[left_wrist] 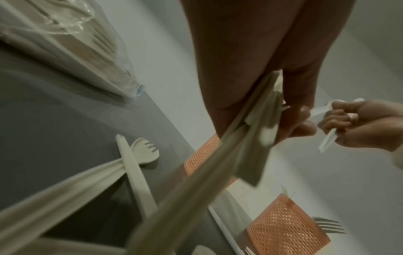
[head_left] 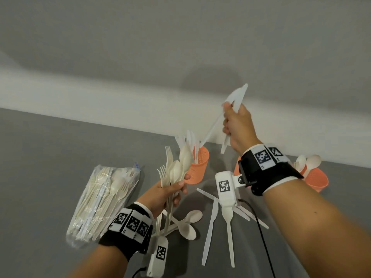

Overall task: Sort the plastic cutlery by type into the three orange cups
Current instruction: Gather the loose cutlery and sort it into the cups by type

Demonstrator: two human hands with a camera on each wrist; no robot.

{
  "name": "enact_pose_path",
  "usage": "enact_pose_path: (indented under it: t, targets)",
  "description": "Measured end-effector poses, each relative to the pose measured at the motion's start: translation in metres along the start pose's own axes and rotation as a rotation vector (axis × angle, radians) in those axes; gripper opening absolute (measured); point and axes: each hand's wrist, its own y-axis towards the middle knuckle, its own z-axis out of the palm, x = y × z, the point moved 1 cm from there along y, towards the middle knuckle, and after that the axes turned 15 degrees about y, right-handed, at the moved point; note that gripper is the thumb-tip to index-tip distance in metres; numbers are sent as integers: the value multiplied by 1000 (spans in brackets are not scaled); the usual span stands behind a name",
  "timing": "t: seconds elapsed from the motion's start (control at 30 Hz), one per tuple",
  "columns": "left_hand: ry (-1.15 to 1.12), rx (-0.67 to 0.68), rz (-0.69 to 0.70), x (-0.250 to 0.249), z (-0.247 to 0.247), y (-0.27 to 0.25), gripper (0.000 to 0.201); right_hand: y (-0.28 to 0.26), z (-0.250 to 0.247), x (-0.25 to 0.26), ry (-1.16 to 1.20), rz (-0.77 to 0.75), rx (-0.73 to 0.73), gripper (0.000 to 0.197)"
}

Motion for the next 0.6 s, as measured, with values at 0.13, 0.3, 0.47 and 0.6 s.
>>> enact_pose_path:
  t: [0.13, 0.3, 0.47, 0.6]
  targets:
    - [-50, -60, 2, -1, -4, 3, 22, 7, -3, -24, -321, -154, 78, 15]
    - [-105, -52, 23, -8, -1, 9, 22, 11, 0, -52, -440, -56, 210, 19]
    - [-146, -61, 33, -11, -3, 13, 24, 19, 14, -54, -649, -25, 363, 17]
    - [-143, -95, 24, -7, -7, 15, 23, 12, 13, -81, -997, 141, 539, 25]
